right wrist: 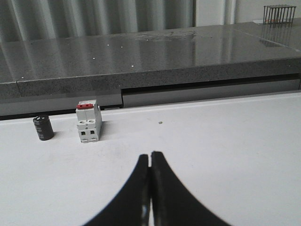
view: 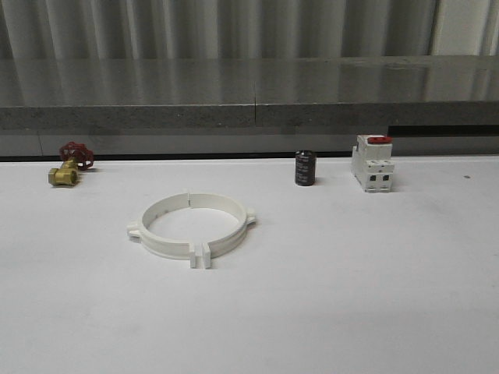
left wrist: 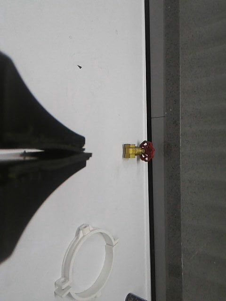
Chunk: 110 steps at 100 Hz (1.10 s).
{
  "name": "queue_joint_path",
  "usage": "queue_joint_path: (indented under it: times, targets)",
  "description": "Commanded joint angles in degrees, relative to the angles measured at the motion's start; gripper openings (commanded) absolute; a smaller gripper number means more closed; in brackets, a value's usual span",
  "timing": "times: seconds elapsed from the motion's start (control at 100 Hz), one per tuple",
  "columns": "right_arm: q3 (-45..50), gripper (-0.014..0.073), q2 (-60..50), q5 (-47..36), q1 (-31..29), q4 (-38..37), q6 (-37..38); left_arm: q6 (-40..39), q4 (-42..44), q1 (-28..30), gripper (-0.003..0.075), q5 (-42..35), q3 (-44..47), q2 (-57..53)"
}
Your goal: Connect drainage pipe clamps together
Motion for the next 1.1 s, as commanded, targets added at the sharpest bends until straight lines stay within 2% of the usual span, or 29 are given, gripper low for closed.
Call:
queue_joint_path:
  times: [0.0,0.18,0.38,0.53,0.61,1.09]
  targets:
    - [-0.95,-0.0065,-1.17,-4.98,-0.26,-0.07,-0.47,-0.12,-0.14,0.19,-0.0021,-5.43,-0.37,0.74]
    - [-0.95,-0.0065,-1.17,-4.98,-0.26,-0.07,-0.47,-0.12,0.34,0.19,-0.0021,-10.91,4.68,-2.11]
    - [-0.95,-0.0065,-1.17,-4.98,-0.26,-0.07,-0.47,-0.12,1.0,0.19,-0.0021,-27.77,16.68,-8.75]
    - [-0.95,-0.0065,-1.17,-4.98,-0.26,-0.07,-0.47,-0.12,1.0,0.26,-0.0021,-36.54,26.09,-11.53]
    - [-0.94,-0.0065,-1.12,-4.98,-0.26,-0.07,-0.47,-0.12,0.89,0.26,-0.0021,-31.66,25.75,-11.53]
    - [-0.94,-0.0065,-1.12,-4.98,-0.26,-0.07,-0.47,-0.12,0.89,0.26,-0.0021,-33.61,26.1,-11.53]
